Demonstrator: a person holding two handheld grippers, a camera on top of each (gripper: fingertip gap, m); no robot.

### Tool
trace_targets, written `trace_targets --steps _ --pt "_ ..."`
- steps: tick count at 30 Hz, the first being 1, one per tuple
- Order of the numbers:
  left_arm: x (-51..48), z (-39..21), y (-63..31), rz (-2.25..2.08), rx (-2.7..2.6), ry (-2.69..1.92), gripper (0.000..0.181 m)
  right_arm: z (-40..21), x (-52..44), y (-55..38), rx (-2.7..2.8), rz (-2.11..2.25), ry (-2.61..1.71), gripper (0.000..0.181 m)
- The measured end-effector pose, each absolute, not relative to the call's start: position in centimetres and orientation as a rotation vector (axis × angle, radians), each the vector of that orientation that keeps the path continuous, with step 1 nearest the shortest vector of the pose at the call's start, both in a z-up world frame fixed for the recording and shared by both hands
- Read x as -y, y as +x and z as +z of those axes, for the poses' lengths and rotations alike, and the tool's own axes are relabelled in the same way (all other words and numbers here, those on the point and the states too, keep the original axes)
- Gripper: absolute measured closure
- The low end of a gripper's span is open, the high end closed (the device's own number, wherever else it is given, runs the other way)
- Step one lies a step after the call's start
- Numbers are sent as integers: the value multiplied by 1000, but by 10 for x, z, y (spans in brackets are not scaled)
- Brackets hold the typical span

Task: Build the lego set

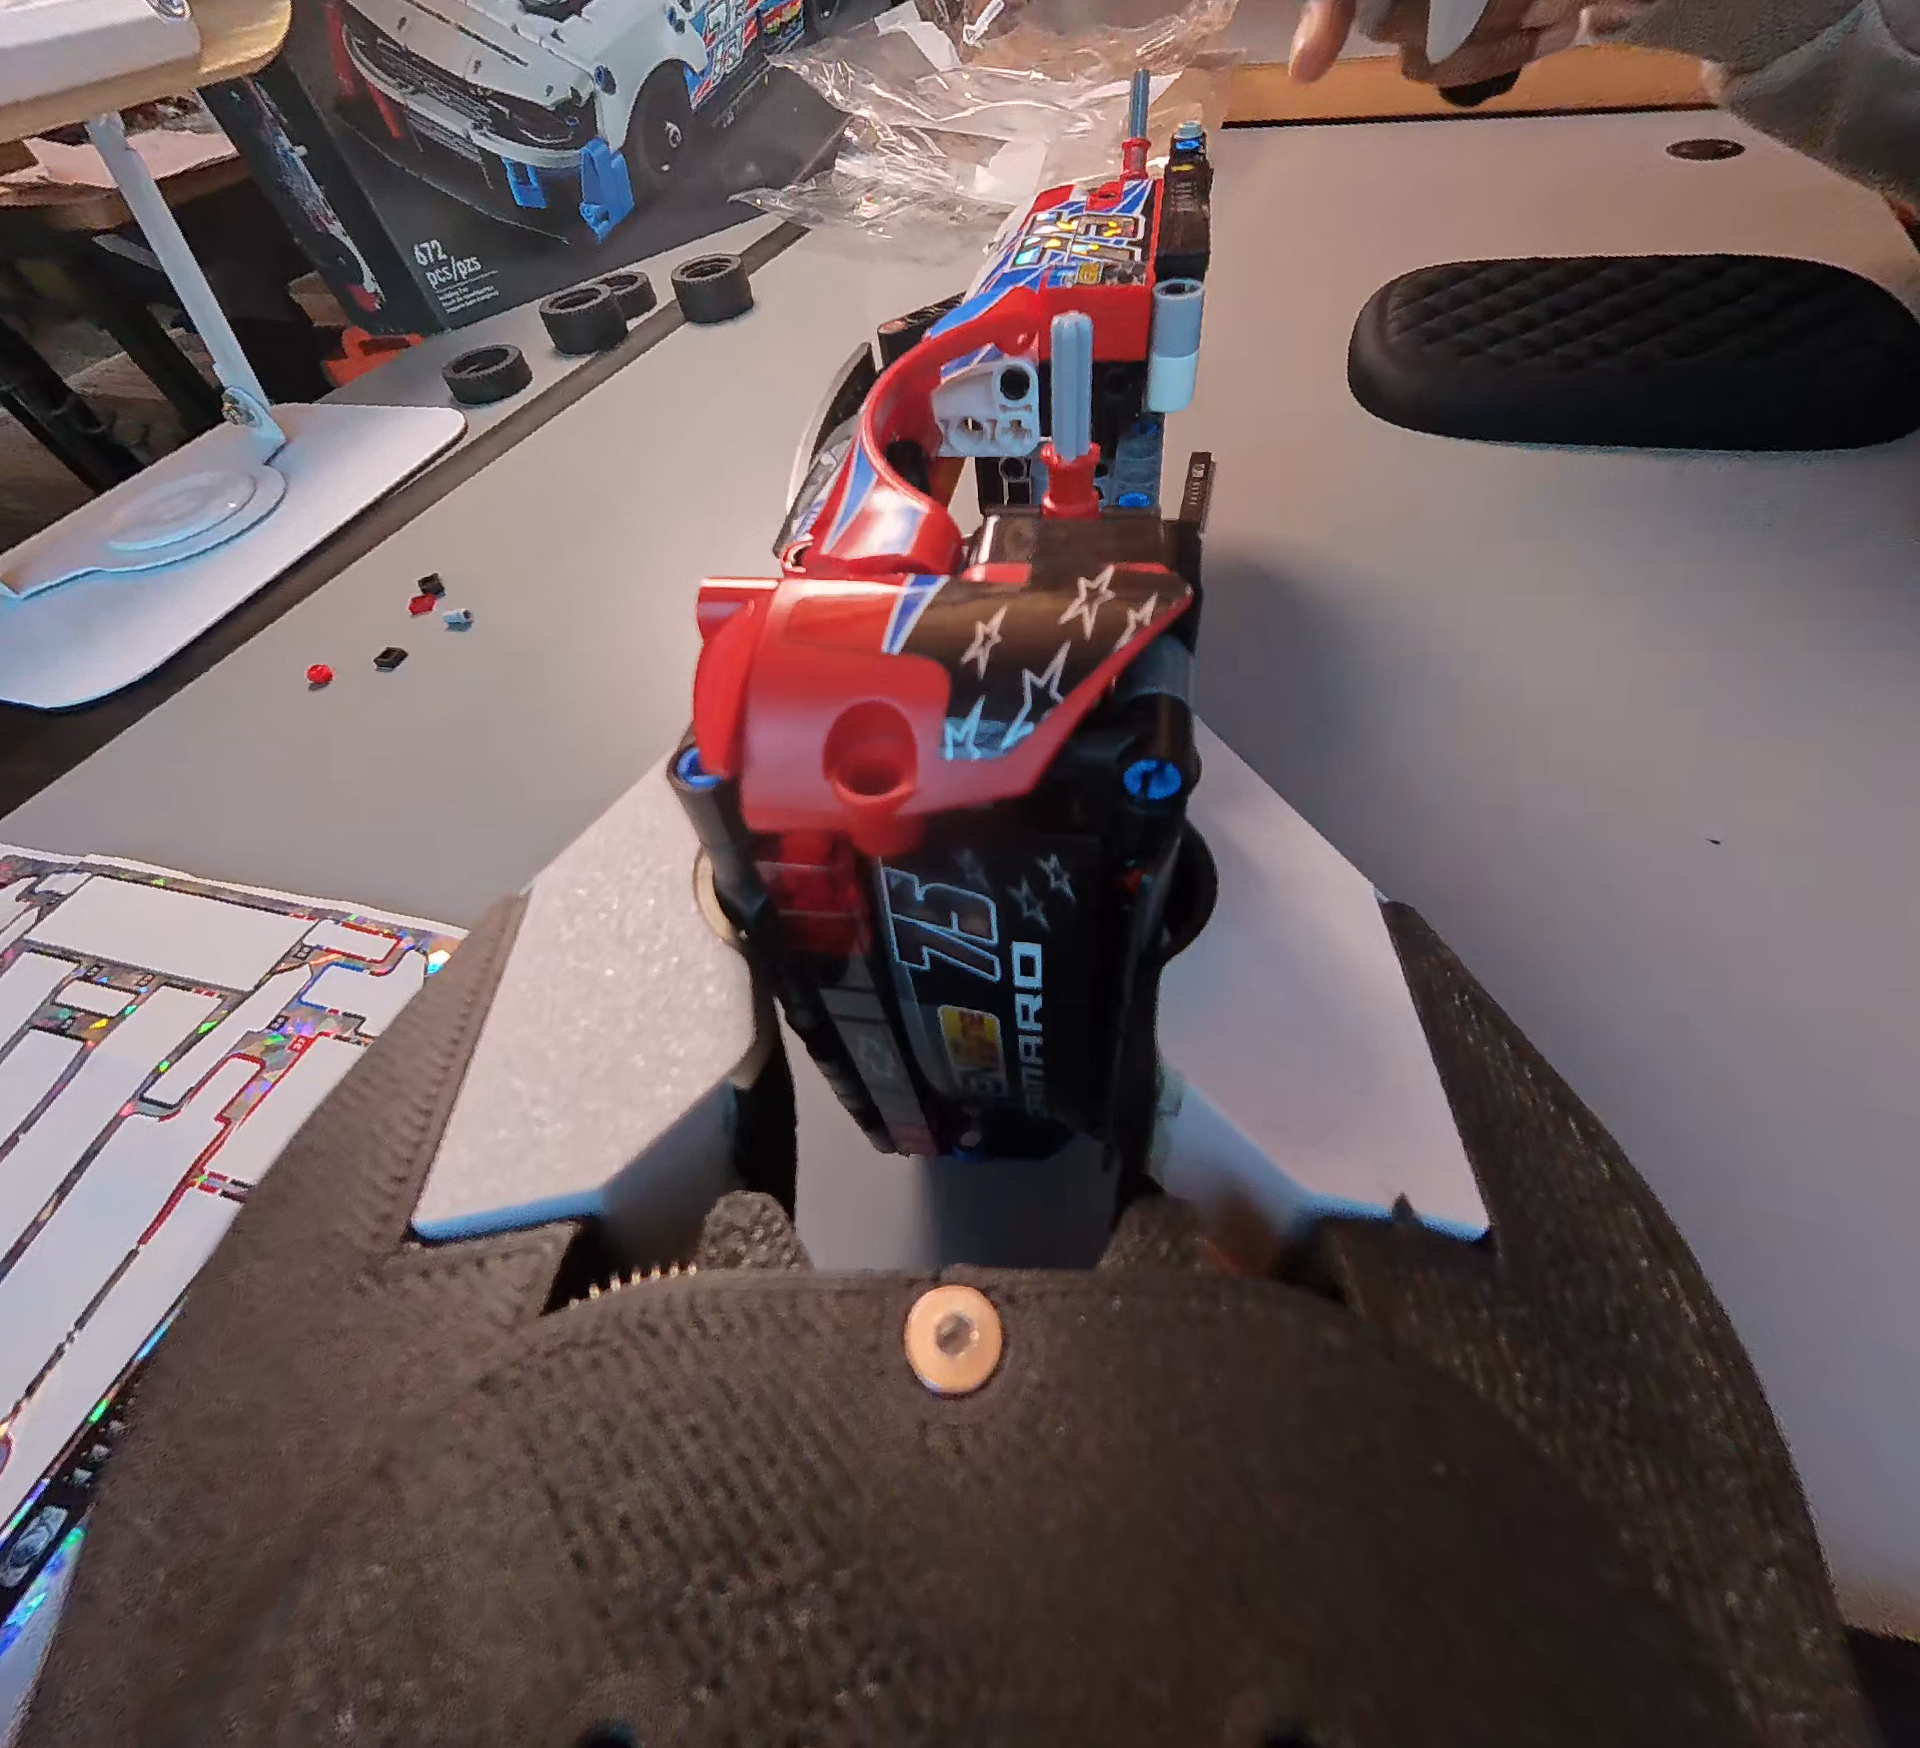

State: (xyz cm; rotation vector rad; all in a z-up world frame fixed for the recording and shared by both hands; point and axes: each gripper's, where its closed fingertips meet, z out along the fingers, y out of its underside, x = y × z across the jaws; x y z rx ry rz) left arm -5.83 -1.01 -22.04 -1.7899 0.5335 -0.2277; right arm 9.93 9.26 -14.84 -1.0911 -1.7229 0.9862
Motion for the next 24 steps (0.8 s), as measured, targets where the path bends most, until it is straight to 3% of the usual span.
trace_targets --steps 5,11,24 --pt "9 -220 -59 -242 -520 -1783 105 -205 -112 127 1835 841 -1263 181" --pt "9 -219 -59 -236 -509 -1781 105 -253 -106 128 2092 823 -1349 153" --pt "10 -219 -60 -262 -495 -1786 105 -284 -101 112 2412 749 -1293 156"
